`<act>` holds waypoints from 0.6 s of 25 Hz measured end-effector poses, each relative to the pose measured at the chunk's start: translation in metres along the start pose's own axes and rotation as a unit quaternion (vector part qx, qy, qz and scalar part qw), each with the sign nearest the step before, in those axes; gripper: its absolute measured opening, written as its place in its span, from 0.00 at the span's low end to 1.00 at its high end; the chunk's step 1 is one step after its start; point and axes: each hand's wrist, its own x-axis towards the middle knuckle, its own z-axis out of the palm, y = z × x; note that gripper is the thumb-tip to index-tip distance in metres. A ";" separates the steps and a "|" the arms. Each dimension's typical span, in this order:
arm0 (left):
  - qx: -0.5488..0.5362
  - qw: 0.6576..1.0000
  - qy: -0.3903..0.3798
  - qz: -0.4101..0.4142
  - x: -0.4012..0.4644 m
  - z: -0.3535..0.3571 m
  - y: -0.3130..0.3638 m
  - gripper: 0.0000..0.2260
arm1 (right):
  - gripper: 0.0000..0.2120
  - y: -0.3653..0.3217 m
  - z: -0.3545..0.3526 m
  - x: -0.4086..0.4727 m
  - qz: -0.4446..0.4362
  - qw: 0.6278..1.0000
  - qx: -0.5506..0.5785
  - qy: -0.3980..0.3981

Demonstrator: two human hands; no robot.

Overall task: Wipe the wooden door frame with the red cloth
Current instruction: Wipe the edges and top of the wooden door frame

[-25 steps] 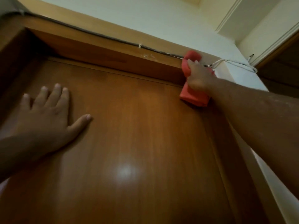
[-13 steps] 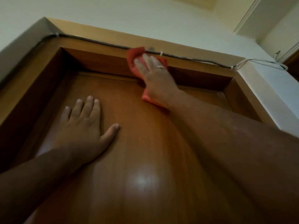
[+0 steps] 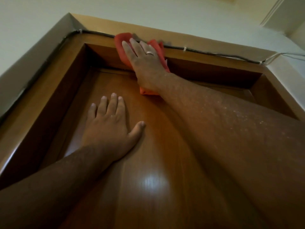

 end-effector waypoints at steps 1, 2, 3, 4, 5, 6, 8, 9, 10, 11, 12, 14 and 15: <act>0.003 1.000 0.001 0.000 0.000 0.000 -0.001 0.45 | 0.45 0.012 0.000 -0.004 0.005 0.999 -0.033 -0.011; 0.005 1.000 0.001 0.001 -0.001 0.000 -0.001 0.45 | 0.52 0.031 -0.002 -0.015 0.019 0.998 -0.060 -0.016; 0.008 1.000 0.001 0.002 -0.001 0.001 -0.001 0.45 | 0.58 0.056 -0.006 -0.031 0.042 0.995 -0.087 -0.021; 0.011 1.000 0.000 0.003 -0.001 0.001 -0.001 0.44 | 0.62 0.087 -0.012 -0.052 0.076 0.989 -0.123 -0.024; 0.014 1.000 -0.003 0.004 0.000 0.001 -0.001 0.44 | 0.62 0.122 -0.020 -0.077 0.119 0.977 -0.171 -0.042; 0.020 1.000 -0.009 0.005 0.000 0.000 -0.001 0.44 | 0.60 0.159 -0.028 -0.103 0.160 0.961 -0.211 -0.075; 0.036 0.999 -0.029 -0.002 -0.001 -0.004 0.003 0.43 | 0.49 0.229 -0.050 -0.152 0.225 0.934 -0.234 -0.150; 0.040 0.998 -0.040 -0.014 -0.004 -0.007 0.007 0.42 | 0.44 0.255 -0.061 -0.168 0.257 0.927 -0.201 -0.184; 0.033 0.998 -0.050 -0.028 -0.009 -0.012 0.017 0.42 | 0.41 0.272 -0.069 -0.174 0.283 0.923 -0.145 -0.215; 0.019 0.997 -0.060 -0.036 -0.015 -0.016 0.032 0.41 | 0.40 0.282 -0.073 -0.175 0.301 0.920 -0.086 -0.237; 0.002 0.997 -0.071 -0.029 -0.026 -0.019 0.056 0.41 | 0.39 0.285 -0.076 -0.175 0.305 0.921 -0.042 -0.240; -0.032 0.995 -0.087 0.041 -0.063 -0.016 0.114 0.38 | 0.38 0.273 -0.075 -0.186 0.303 0.931 0.000 -0.204; -0.044 0.990 -0.091 0.093 -0.088 -0.012 0.146 0.37 | 0.37 0.263 -0.074 -0.202 0.302 0.938 0.001 -0.172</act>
